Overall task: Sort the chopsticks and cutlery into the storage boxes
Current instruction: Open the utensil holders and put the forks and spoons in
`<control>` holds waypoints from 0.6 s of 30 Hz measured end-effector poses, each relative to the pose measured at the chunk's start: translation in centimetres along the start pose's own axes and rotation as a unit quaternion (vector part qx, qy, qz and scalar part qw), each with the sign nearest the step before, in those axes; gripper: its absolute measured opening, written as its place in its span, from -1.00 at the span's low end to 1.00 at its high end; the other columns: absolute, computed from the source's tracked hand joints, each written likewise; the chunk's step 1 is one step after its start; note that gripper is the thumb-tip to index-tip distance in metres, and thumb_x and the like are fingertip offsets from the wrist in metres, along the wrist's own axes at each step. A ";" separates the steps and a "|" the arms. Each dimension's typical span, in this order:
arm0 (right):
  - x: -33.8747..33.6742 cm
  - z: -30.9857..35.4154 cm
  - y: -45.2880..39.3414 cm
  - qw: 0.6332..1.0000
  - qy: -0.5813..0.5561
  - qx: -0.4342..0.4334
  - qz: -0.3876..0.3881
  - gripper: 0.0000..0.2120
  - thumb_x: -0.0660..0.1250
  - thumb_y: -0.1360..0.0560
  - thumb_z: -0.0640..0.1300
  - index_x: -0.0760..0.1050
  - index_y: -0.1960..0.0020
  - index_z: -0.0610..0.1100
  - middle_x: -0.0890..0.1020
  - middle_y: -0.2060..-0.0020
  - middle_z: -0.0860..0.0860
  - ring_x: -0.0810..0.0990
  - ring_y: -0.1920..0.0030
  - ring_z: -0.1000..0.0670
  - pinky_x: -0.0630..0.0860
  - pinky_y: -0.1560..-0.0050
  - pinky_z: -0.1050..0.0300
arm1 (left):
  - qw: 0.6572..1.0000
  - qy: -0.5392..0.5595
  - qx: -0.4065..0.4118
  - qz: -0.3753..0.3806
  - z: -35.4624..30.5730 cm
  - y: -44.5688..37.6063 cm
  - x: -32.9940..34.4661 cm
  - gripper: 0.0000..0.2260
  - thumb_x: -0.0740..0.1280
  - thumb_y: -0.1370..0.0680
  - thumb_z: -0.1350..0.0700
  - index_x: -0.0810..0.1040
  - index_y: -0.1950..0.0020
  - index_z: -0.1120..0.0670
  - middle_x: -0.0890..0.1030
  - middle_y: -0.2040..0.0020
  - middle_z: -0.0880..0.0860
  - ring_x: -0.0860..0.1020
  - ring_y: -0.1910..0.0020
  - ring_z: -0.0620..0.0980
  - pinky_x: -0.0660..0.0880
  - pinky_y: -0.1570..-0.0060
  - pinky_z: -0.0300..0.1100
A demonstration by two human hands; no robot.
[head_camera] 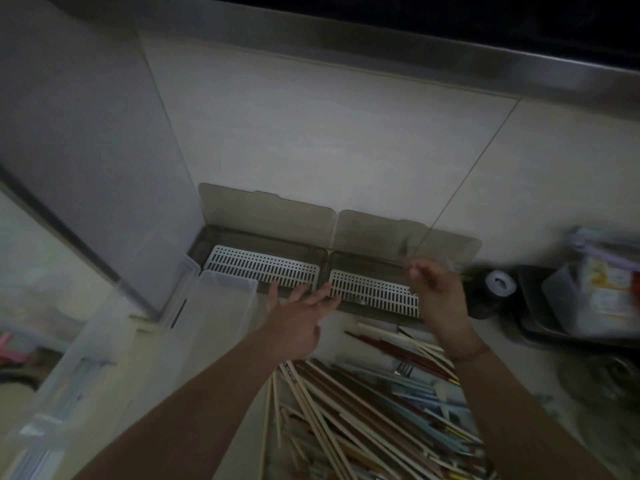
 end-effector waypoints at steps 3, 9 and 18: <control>1.5 -2.4 -2.9 0.971 0.210 0.020 0.110 -0.78 0.24 -0.55 -0.34 0.62 -0.07 -0.17 0.65 -0.03 -0.07 0.57 0.06 0.01 0.44 -0.01 0.23 | 0.999 -0.029 -0.012 -0.011 -0.2 0.3 0.6 -0.37 0.15 -0.60 0.06 -0.12 -0.55 -0.24 -0.23 -0.56 -0.20 -0.28 -0.54 0.01 -0.38 -0.31 0.42; 4.2 -5.3 -3.9 0.905 0.309 0.041 0.289 -0.79 0.26 -0.53 -0.31 0.65 -0.04 -0.17 0.66 -0.07 -0.12 0.60 -0.04 -0.07 0.45 -0.02 0.21 | 0.998 -0.046 -0.031 -0.009 -0.6 0.3 0.9 -0.36 0.16 -0.58 0.09 -0.11 -0.55 -0.22 -0.23 -0.56 -0.19 -0.30 -0.53 0.03 -0.43 -0.28 0.41; 1.2 -5.1 -1.6 0.952 0.265 0.069 0.136 -0.82 0.30 -0.55 -0.20 0.62 -0.10 -0.16 0.65 -0.08 -0.11 0.60 -0.03 -0.07 0.44 -0.03 0.21 | 0.999 -0.012 -0.031 -0.003 -0.5 -0.1 0.8 -0.40 0.13 -0.61 0.01 -0.11 -0.55 -0.25 -0.23 -0.56 -0.21 -0.28 -0.54 -0.01 -0.39 -0.29 0.42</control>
Point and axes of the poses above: each hand's wrist, its own y-axis away from the middle knuckle, its own x-axis out of the palm, z = x × y, the point moved 3 cm from there along -y, towards the middle knuckle
